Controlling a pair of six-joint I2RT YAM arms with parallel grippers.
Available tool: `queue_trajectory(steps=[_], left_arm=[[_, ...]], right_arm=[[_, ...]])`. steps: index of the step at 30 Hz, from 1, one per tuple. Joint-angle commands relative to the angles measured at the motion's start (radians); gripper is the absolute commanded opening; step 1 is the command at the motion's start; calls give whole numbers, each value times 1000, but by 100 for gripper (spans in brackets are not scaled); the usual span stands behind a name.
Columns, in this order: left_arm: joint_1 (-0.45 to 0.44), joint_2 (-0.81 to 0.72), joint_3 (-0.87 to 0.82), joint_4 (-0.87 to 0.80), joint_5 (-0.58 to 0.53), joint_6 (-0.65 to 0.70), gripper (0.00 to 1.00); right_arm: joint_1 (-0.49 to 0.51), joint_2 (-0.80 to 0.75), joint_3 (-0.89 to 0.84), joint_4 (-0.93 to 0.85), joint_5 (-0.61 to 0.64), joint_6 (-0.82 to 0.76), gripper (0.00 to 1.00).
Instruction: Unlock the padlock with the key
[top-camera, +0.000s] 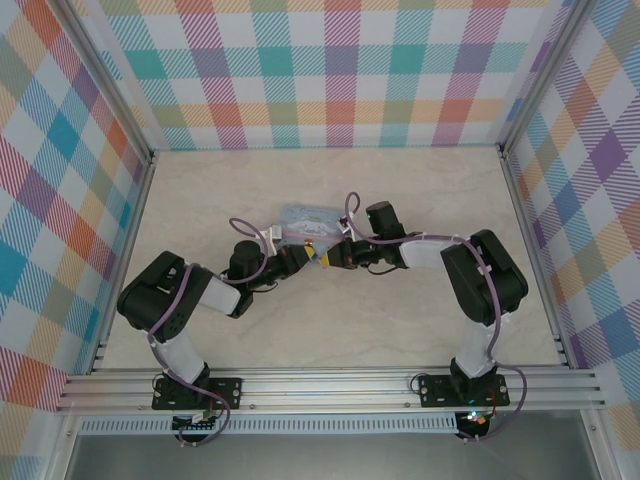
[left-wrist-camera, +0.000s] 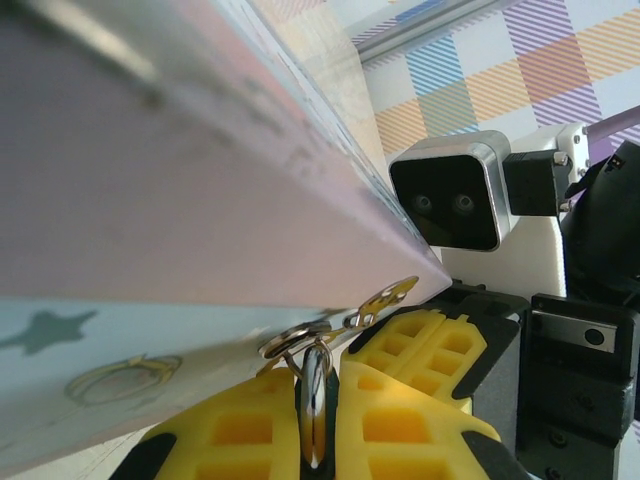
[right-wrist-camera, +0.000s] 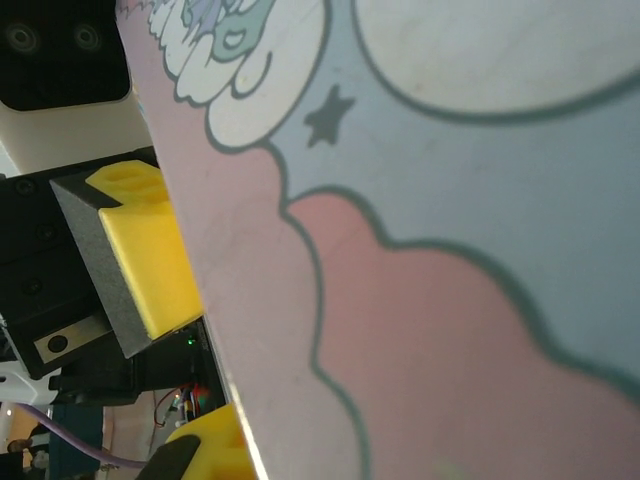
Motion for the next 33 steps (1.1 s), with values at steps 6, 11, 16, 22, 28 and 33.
queue_trajectory(steps=[6,11,16,22,28,33], left_arm=[[-33,-3,-23,112,-5,-89,0],[-42,-35,-34,101,-105,-123,0],[-45,-50,-41,94,-168,-151,0],[-52,-46,-28,116,-191,-190,0],[-67,-34,-10,125,-193,-202,0],[-67,-25,-10,135,-193,-210,0]], right_arm=[[-13,4,-51,196,81,80,2],[-18,-27,-89,190,115,84,2],[-32,-52,-156,334,90,177,2],[-37,-97,-221,467,44,279,2],[-21,-69,-233,541,20,357,2],[-6,-53,-222,527,33,359,2]])
